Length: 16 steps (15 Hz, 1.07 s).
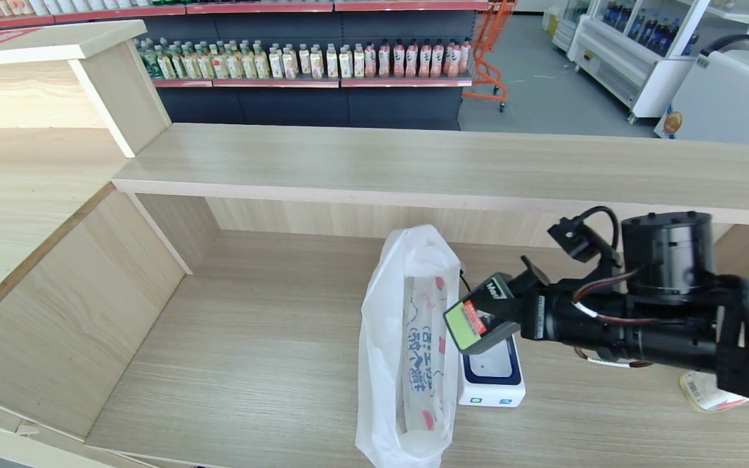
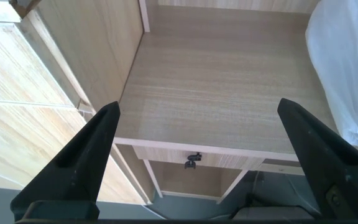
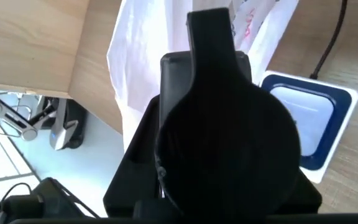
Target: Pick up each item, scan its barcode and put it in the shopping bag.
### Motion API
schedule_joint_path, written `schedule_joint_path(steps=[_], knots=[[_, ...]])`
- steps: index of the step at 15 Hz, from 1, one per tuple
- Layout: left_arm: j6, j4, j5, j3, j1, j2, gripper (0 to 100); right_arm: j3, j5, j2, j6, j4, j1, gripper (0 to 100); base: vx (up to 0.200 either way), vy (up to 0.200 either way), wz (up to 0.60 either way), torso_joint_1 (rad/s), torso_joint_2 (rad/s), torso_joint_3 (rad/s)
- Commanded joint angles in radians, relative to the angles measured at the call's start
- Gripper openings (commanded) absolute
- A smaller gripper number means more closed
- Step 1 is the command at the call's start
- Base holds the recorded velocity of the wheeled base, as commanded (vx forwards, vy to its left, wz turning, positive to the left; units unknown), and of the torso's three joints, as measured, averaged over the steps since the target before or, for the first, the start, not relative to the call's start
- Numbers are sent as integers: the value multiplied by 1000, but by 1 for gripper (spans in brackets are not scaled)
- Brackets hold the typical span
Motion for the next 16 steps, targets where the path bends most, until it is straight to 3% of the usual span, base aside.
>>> schedule_joint_path(steps=[1,8,12,14,15,16], knots=[[0,0,0,0,0,0,100,-122,-10,251,-102,3,53,0,0,0,0,0,0,0],[0,0,0,0,2,0,100,-379,-13,509,-482,-2,122,0,0,0,0,0,0,0],[0,0,0,0,0,0,100,-415,-67,587,-685,-34,125,0,0,0,0,0,0,0],[0,0,0,0,2,0,100,-415,-67,589,-686,-51,136,0,0,0,0,0,0,0],[0,0,0,0,0,0,100,-416,-67,585,-679,-53,136,100,0,0,0,0,0,0],[0,0,0,0,0,0,100,-413,-64,578,-650,-66,136,100,0,0,0,0,0,0]])
